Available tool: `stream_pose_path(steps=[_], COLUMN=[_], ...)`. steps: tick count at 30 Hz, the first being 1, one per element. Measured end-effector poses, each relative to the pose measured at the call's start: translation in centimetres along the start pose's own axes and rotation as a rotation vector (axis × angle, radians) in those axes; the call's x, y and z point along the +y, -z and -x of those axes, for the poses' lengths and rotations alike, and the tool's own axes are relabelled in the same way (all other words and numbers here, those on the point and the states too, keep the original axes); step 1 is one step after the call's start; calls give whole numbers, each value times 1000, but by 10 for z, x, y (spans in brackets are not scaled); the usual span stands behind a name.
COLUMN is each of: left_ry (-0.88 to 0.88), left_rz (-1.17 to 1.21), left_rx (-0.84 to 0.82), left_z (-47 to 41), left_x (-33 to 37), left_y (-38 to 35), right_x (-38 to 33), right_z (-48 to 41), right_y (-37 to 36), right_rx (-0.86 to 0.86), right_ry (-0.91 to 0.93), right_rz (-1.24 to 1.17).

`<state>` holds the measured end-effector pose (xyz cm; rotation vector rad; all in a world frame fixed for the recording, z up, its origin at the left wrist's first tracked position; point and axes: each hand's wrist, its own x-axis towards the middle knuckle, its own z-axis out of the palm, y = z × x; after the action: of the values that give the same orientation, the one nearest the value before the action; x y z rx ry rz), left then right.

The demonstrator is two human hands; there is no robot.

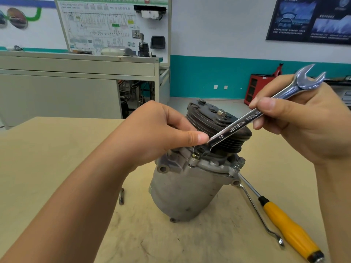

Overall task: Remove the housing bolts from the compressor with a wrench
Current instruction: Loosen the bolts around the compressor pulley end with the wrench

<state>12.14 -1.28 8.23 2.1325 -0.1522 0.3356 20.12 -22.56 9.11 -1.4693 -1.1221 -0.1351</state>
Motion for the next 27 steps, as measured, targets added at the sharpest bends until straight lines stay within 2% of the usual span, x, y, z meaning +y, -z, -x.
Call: stream_pose_path(steps=[11,16,27], left_ry=[74,53,54], left_rz=[-86,-82,-84], left_rx=[-26,-16,-25], left_z=[2,4,5], left_x=[0,1,2], left_y=[6,8,9], right_x=[0,1,2], right_z=[-3,-5,-5], right_y=[-13,-15,-17], right_rx=[18,88,89], right_ry=[-17,-29,-71], right_rz=[8,-20,-97])
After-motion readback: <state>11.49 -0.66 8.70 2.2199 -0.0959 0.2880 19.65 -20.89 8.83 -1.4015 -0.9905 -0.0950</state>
